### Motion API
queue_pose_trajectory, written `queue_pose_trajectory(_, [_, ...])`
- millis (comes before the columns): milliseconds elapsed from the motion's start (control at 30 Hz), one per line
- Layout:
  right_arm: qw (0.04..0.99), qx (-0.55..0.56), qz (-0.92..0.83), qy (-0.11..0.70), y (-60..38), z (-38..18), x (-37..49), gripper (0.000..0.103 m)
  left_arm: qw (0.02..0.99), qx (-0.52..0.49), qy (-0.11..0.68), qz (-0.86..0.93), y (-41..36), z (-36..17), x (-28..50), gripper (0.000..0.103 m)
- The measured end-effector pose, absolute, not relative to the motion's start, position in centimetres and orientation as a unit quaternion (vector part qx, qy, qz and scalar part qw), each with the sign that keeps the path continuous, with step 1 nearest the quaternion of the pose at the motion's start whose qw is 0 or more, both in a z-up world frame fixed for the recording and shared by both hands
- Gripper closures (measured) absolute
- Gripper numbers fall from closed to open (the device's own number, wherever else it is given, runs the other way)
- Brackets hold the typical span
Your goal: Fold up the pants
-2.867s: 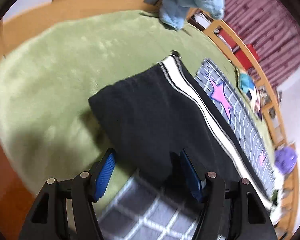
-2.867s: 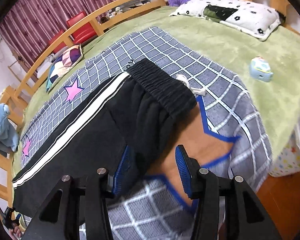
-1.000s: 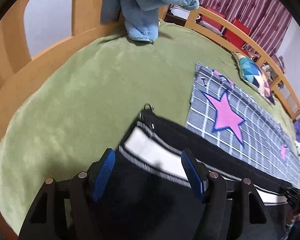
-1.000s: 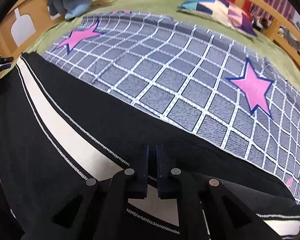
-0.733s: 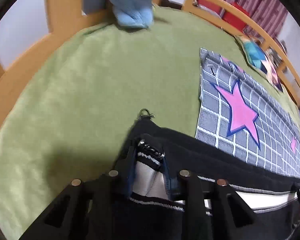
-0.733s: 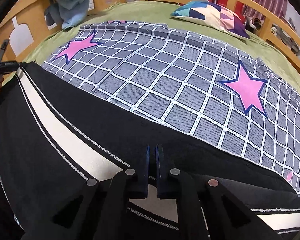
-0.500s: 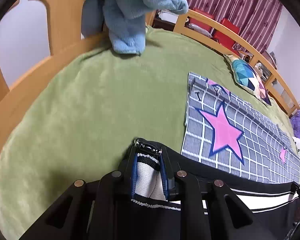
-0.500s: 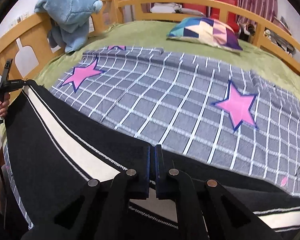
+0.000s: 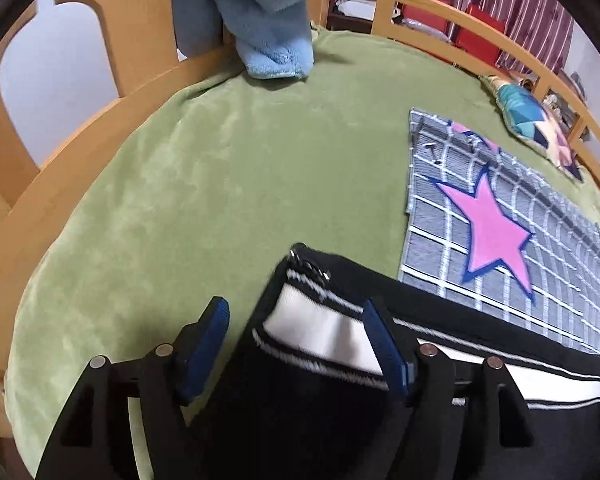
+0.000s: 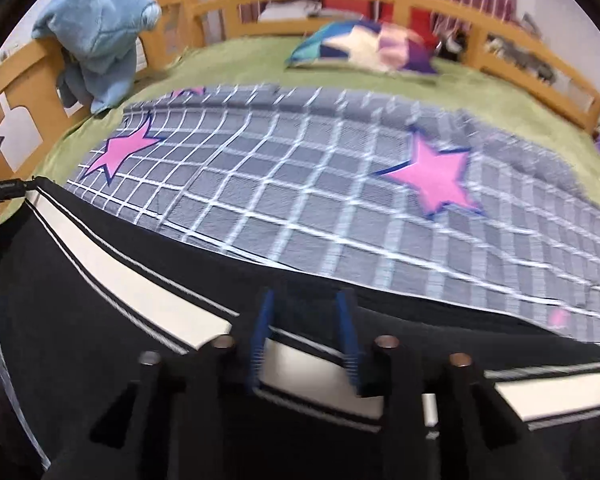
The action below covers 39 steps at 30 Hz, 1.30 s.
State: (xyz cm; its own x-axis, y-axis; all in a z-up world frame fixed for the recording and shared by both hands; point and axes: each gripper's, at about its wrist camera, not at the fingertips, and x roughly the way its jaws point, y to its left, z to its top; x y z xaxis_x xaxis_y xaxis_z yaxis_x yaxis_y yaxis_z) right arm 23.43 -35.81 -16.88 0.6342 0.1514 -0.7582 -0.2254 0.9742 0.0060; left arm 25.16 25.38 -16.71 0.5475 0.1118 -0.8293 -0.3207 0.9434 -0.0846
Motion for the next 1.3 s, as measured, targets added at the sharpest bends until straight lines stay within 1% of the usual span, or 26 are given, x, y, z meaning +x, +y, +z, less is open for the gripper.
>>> queue_pose_trajectory(100, [0.909, -0.043, 0.075, 0.408, -39.8, -16.3, 22.1, 0.057, 0.872, -0.146, 0.455, 0.105, 24.9, -16.2, 23.8, 0.035])
queue_pose_trajectory(233, [0.892, -0.040, 0.089, 0.441, -43.0, -17.3, 23.1, 0.057, 0.867, -0.179, 0.458, 0.079, 23.1, -16.0, 23.3, 0.035])
queue_pose_trajectory(267, [0.889, -0.051, 0.101, 0.443, -43.0, -17.5, 23.4, 0.054, 0.866, -0.183, 0.460, 0.071, 22.6, -16.0, 23.4, 0.035])
queue_pose_trajectory(367, [0.874, -0.100, 0.143, 0.454, -41.7, -18.4, 25.1, 0.040, 0.864, -0.182, 0.466, 0.061, 20.8, -15.6, 23.7, 0.035])
queue_pose_trajectory(433, [0.866, -0.137, 0.153, 0.455, -40.6, -19.2, 25.9, 0.040, 0.866, -0.173, 0.465, 0.057, 19.7, -15.1, 23.9, 0.035])
queue_pose_trajectory(467, [0.858, -0.149, 0.163, 0.464, -40.2, -19.7, 26.2, 0.046, 0.868, -0.168, 0.463, 0.056, 19.1, -14.8, 23.9, 0.035])
queue_pose_trajectory(500, [0.850, -0.157, 0.173, 0.472, -39.9, -20.3, 26.3, 0.078, 0.870, -0.161, 0.462, 0.056, 18.7, -14.6, 23.8, 0.035])
queue_pose_trajectory(533, [0.843, -0.159, 0.192, 0.477, -39.7, -20.7, 26.3, 0.095, 0.871, -0.156, 0.462, 0.055, 18.3, -14.3, 23.7, 0.035])
queue_pose_trajectory(633, [0.848, -0.163, 0.202, 0.462, -39.5, -19.9, 25.8, 0.098, 0.875, -0.139, 0.461, 0.054, 17.5, -13.7, 23.3, 0.035])
queue_pose_trajectory(733, [0.877, -0.095, 0.204, 0.425, -41.3, -17.5, 26.0, 0.098, 0.879, -0.136, 0.455, 0.053, 17.4, -13.5, 22.9, 0.035])
queue_pose_trajectory(800, [0.872, -0.087, 0.190, 0.442, -41.0, -18.5, 27.3, 0.096, 0.873, -0.142, 0.463, 0.055, 17.5, -13.9, 23.0, 0.035])
queue_pose_trajectory(833, [0.862, -0.106, 0.174, 0.464, -40.1, -20.2, 28.1, 0.095, 0.869, -0.147, 0.470, 0.053, 17.4, -14.3, 23.1, 0.035])
queue_pose_trajectory(867, [0.858, -0.122, 0.164, 0.472, -39.5, -21.3, 28.3, 0.091, 0.865, -0.150, 0.475, 0.050, 17.3, -14.5, 23.0, 0.035])
queue_pose_trajectory(933, [0.875, -0.131, 0.147, 0.442, -39.1, -21.1, 27.8, 0.085, 0.863, -0.152, 0.479, 0.050, 17.2, -14.7, 22.5, 0.035])
queue_pose_trajectory(967, [0.880, -0.117, 0.138, 0.440, -39.5, -20.5, 27.6, 0.080, 0.864, -0.149, 0.478, 0.050, 17.1, -14.5, 21.9, 0.035])
queue_pose_trajectory(1033, [0.893, -0.072, 0.115, 0.429, -41.2, -19.0, 26.3, 0.078, 0.867, -0.143, 0.474, 0.050, 17.1, -14.4, 20.8, 0.034])
queue_pose_trajectory(1100, [0.909, -0.046, 0.083, 0.406, -43.1, -17.8, 24.0, 0.068, 0.869, -0.141, 0.472, 0.052, 17.4, -14.4, 19.3, 0.035])
queue_pose_trajectory(1200, [0.910, -0.037, 0.032, 0.411, -45.4, -18.4, 21.9, 0.068, 0.869, -0.154, 0.468, 0.051, 17.7, -14.8, 17.5, 0.035])
queue_pose_trajectory(1267, [0.890, -0.027, -0.006, 0.454, -46.3, -20.9, 22.9, 0.068, 0.865, -0.165, 0.471, 0.049, 17.7, -15.4, 16.5, 0.035])
queue_pose_trajectory(1300, [0.886, -0.019, -0.013, 0.464, -46.5, -21.9, 23.4, 0.068, 0.861, -0.167, 0.478, 0.051, 17.7, -15.7, 16.1, 0.035])
